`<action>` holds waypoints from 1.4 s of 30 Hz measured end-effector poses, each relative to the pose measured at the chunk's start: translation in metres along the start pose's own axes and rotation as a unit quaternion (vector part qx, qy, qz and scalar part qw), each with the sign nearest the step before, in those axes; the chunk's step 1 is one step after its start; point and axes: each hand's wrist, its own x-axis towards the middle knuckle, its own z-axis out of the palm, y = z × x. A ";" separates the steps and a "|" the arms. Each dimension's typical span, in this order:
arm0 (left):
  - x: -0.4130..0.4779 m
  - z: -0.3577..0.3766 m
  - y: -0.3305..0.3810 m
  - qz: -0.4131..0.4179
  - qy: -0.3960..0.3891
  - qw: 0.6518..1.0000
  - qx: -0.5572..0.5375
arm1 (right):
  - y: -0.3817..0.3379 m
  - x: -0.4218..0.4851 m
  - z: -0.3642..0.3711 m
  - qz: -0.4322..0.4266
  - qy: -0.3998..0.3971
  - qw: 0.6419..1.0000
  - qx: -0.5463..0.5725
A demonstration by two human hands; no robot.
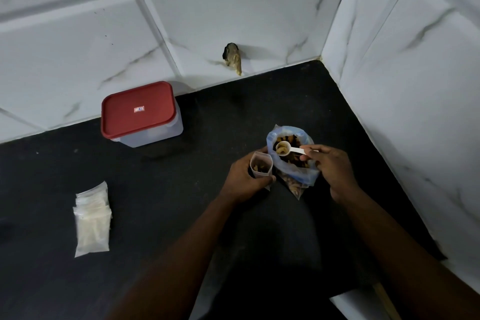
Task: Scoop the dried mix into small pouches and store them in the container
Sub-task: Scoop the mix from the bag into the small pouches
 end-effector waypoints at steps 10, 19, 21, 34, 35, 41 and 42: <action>0.001 0.001 -0.004 0.057 0.055 0.996 0.040 | -0.015 -0.020 -0.011 -0.023 -0.029 0.998 0.053; -0.001 0.001 0.002 0.043 0.063 0.997 0.017 | -0.020 -0.045 -0.015 -0.172 -0.153 0.973 -0.031; -0.003 0.001 0.004 0.048 0.060 0.997 0.011 | -0.018 -0.048 -0.013 -0.239 -0.147 0.952 -0.120; -0.005 0.004 -0.001 0.065 0.068 0.995 -0.013 | -0.004 -0.061 -0.006 -0.459 -0.019 0.838 -0.294; -0.005 0.004 0.000 0.061 0.062 0.996 -0.013 | -0.004 -0.061 -0.006 -0.421 -0.028 0.868 -0.261; -0.007 0.002 0.004 0.047 0.043 0.998 -0.002 | -0.006 -0.052 -0.007 -0.170 -0.001 0.985 -0.008; -0.008 0.001 0.004 0.047 0.042 0.998 0.000 | -0.004 -0.047 -0.008 -0.149 0.014 0.989 -0.013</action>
